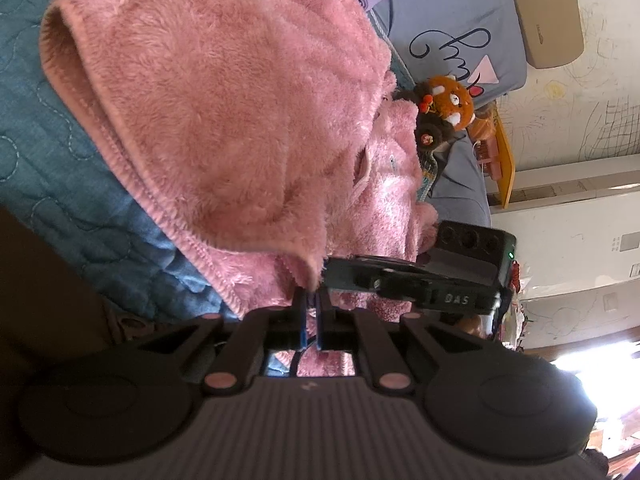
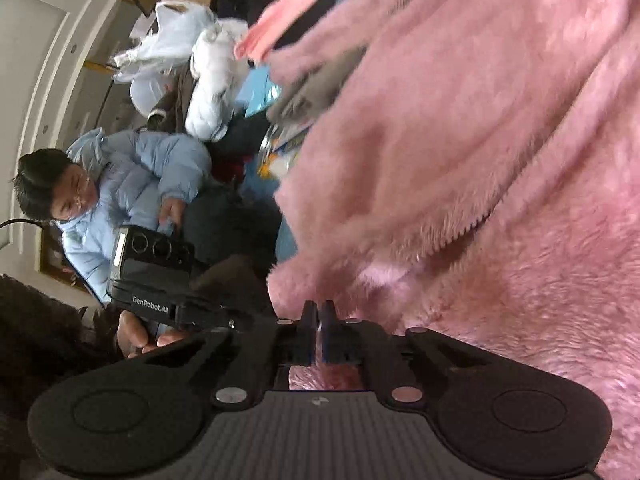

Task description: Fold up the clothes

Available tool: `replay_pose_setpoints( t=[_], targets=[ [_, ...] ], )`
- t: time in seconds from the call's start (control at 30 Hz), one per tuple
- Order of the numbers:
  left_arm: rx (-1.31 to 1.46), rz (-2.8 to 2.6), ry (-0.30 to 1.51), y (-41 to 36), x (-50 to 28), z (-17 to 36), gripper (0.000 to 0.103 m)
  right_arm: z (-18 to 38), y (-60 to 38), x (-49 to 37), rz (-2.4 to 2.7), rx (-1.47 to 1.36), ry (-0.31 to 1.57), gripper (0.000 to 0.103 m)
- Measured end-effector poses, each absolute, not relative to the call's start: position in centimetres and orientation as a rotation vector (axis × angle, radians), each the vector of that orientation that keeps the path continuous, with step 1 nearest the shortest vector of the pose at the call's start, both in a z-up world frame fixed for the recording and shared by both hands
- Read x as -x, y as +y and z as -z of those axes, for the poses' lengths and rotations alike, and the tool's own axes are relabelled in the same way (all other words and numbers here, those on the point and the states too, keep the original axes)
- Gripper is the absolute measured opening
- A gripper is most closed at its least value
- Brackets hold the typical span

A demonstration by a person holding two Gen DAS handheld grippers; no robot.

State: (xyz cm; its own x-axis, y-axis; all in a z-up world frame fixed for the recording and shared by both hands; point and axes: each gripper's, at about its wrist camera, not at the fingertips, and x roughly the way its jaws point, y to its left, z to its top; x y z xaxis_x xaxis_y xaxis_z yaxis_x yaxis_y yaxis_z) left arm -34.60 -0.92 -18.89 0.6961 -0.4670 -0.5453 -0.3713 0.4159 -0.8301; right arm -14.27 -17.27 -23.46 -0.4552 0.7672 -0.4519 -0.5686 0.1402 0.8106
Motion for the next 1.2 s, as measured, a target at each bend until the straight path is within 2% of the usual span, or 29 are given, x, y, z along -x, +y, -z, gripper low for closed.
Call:
replay_pose_setpoints(
  t=[0.4,0.57,0.63,0.7,0.73,0.83,0.93,0.97,1.0,1.03,1.2],
  targets=[
    [1.193,0.076,0.834,-0.9,34.2,18.9,0.007,21.2,-19.9,18.4,-1.442,-0.181,1.185,0.003],
    [1.191,0.087,0.835,-1.0,33.9,18.9,0.019,21.2,-21.3,19.7,-1.383,-0.299,1.121,0.003],
    [1.183,0.087,0.839,-1.1,33.8,18.9,0.019,21.2,-21.9,20.0,-1.36,-0.368,1.096,0.003],
    [1.184,0.078,0.84,-1.1,33.9,18.9,0.014,21.2,-22.0,20.4,-1.334,-0.396,1.09,0.003],
    [1.188,0.071,0.839,-1.1,33.9,18.9,0.007,21.3,-22.0,20.6,-1.32,-0.406,1.09,0.003],
    [1.187,0.059,0.842,-1.0,33.9,18.9,0.005,21.4,-22.1,21.3,-1.285,-0.406,1.087,0.004],
    [1.186,0.058,0.844,-1.0,33.9,19.0,0.005,21.1,-22.5,21.9,-1.256,-0.316,1.044,0.014],
    [1.185,0.059,0.845,-1.0,33.9,19.0,0.005,20.9,-22.5,22.2,-1.25,-0.254,1.015,0.021],
    [1.184,0.06,0.846,-1.0,33.9,19.0,0.005,20.8,-22.4,22.4,-1.254,-0.192,0.993,0.034],
    [1.183,0.061,0.846,-1.0,33.9,19.0,0.005,20.6,-22.2,22.5,-1.266,-0.132,0.977,0.038],
    [1.178,0.063,0.848,-1.1,33.9,19.0,0.005,20.6,-21.1,21.6,-1.391,-0.007,0.98,0.046]
  ],
)
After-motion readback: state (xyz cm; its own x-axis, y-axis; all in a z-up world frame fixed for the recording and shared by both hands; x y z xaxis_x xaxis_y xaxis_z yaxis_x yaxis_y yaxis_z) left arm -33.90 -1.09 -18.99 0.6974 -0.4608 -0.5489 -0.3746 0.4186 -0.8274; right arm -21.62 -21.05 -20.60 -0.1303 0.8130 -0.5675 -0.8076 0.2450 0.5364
